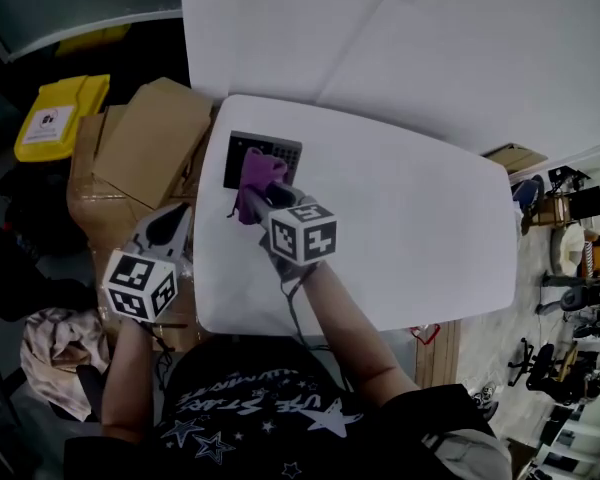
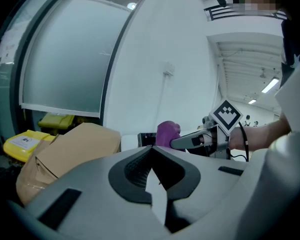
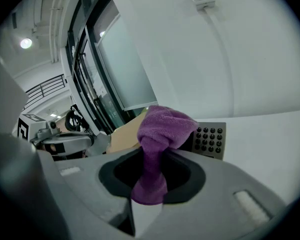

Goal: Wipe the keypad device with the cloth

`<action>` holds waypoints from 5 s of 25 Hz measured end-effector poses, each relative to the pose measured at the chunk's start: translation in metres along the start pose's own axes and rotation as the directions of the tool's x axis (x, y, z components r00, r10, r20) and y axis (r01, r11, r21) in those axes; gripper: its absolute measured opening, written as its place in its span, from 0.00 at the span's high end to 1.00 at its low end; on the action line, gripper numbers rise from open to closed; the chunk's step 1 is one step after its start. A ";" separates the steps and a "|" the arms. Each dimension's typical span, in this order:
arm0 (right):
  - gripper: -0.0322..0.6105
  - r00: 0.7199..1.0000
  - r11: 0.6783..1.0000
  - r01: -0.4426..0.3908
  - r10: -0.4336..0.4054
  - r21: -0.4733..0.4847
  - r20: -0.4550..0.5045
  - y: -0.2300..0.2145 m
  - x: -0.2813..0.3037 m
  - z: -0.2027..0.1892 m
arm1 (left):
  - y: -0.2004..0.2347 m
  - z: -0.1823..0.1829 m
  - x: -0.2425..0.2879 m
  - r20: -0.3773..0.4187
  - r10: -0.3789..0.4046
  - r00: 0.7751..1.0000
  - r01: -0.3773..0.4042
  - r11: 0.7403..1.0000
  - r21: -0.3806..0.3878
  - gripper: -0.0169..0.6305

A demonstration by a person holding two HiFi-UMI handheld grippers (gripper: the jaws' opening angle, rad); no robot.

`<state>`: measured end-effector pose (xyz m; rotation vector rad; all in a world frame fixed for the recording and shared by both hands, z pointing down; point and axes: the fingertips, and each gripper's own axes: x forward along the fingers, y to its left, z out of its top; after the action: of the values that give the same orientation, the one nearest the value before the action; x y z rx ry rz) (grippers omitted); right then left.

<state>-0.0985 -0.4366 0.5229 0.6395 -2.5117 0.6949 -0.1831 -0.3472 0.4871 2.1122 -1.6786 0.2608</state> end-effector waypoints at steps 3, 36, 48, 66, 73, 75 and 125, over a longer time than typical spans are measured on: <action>0.80 1.000 1.000 -0.021 0.020 -0.013 -0.012 0.000 0.013 0.004 | 0.004 0.004 0.005 0.009 0.013 1.000 -0.013 1.000 -0.010 0.96; 0.80 0.999 0.999 -0.005 0.006 0.043 -0.039 -0.038 0.051 0.000 | 0.012 -0.007 0.026 -0.046 0.046 0.998 -0.048 0.998 -0.042 0.96; 0.80 0.997 0.994 0.073 -0.072 0.080 -0.014 -0.070 0.022 -0.004 | -0.004 -0.004 0.036 -0.048 -0.003 0.999 0.001 1.000 -0.029 0.96; 0.80 0.981 0.971 0.195 -0.194 0.141 -0.023 -0.107 -0.019 -0.029 | -0.025 -0.005 0.035 -0.054 -0.063 0.997 0.062 0.998 -0.017 0.96; 0.80 0.972 0.961 0.233 -0.233 0.145 -0.019 -0.108 -0.036 -0.038 | -0.031 -0.008 0.024 -0.040 -0.077 0.996 0.076 0.997 -0.020 0.96; 0.80 0.970 0.959 0.243 -0.243 0.146 -0.013 -0.105 -0.042 -0.038 | -0.033 -0.008 0.019 -0.034 -0.081 0.996 0.080 0.997 -0.023 0.96; 0.80 0.913 0.910 0.377 -0.397 0.171 0.095 0.112 -0.168 -0.137 | -0.076 -0.072 -0.165 0.000 -0.319 0.948 0.318 0.947 0.048 0.96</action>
<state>0.0145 -0.2219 0.4993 1.2335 -2.3492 0.7124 -0.1429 -0.1569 0.4685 2.3804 -1.3174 0.1939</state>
